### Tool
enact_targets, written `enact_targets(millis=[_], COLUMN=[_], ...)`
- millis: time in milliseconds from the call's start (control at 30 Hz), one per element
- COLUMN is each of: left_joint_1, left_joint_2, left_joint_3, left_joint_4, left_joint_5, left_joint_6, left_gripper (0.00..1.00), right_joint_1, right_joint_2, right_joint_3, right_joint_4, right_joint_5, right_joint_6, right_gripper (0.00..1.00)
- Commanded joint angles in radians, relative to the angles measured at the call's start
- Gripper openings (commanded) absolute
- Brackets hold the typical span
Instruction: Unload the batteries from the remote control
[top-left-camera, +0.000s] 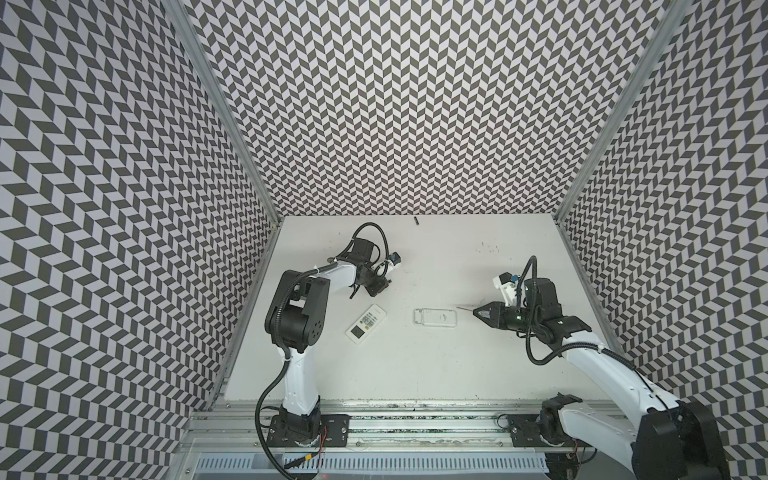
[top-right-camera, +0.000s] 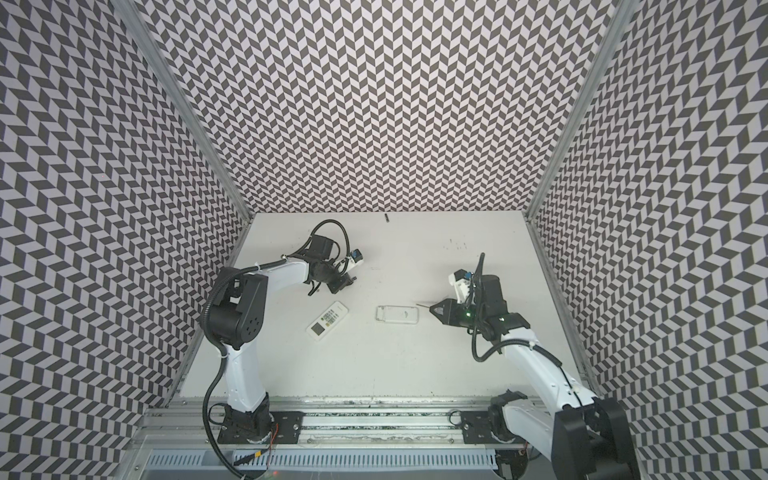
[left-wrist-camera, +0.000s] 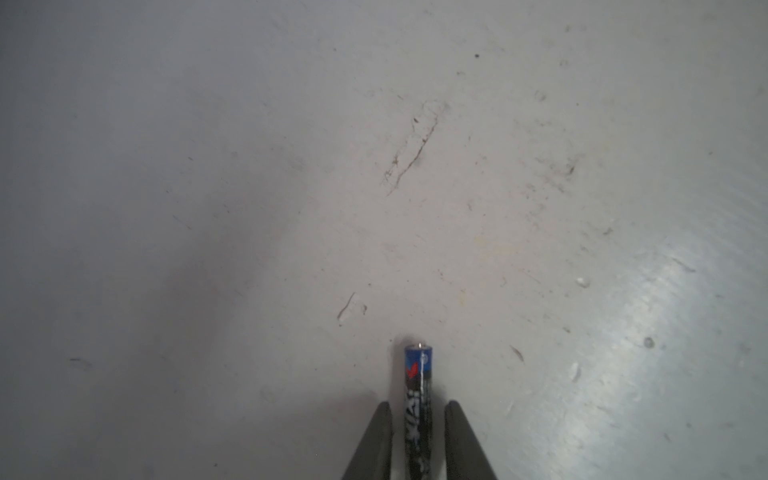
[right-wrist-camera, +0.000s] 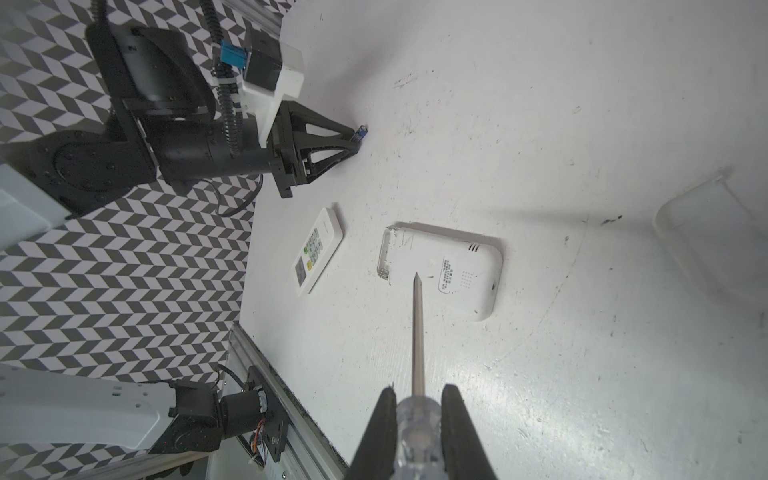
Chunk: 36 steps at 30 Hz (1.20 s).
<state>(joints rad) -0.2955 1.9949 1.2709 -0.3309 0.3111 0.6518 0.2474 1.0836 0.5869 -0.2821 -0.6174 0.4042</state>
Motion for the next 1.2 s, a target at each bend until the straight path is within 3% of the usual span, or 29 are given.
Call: enact_targets(millis=[0, 33, 67, 100, 333, 500, 700, 900, 1167], left_joint_1=[0.004, 0.004, 0.003, 0.002, -0.013, -0.017, -0.016, -0.014, -0.015], left_joint_2=[-0.022, -0.034, -0.049, -0.065, -0.191, -0.298, -0.482, -0.601, -0.661], left_joint_3=[-0.002, -0.002, -0.002, -0.004, -0.037, -0.103, -0.274, -0.415, -0.473], left_joint_4=[-0.023, -0.026, -0.029, -0.03, -0.104, -0.157, -0.076, -0.069, -0.15], left_joint_5=[-0.028, -0.033, -0.037, -0.042, -0.097, -0.073, -0.122, -0.034, -0.071], left_joint_6=[-0.012, -0.018, -0.021, -0.022, -0.086, -0.235, -0.352, -0.254, -0.158], left_gripper=[0.39, 0.43, 0.61, 0.99, 0.99, 0.99, 0.99, 0.99, 0.99], right_joint_1=[0.061, 0.084, 0.106, 0.126, 0.28, 0.364, 0.387, 0.382, 0.344], right_joint_2=[0.015, 0.015, 0.013, 0.012, 0.053, 0.141, 0.252, 0.358, 0.462], right_joint_3=[0.015, 0.02, 0.017, 0.008, -0.008, -0.008, 0.003, 0.043, 0.089], right_joint_4=[0.044, 0.04, 0.047, 0.065, 0.134, 0.17, 0.222, 0.256, 0.3], right_joint_5=[0.035, 0.044, 0.05, 0.05, 0.037, 0.072, 0.133, 0.208, 0.339], right_joint_6=[-0.039, -0.045, -0.047, -0.047, -0.043, -0.049, -0.038, -0.012, 0.06], right_gripper=[0.0, 0.0, 0.0, 0.0, 0.0, 0.0, 0.0, 0.0, 0.0])
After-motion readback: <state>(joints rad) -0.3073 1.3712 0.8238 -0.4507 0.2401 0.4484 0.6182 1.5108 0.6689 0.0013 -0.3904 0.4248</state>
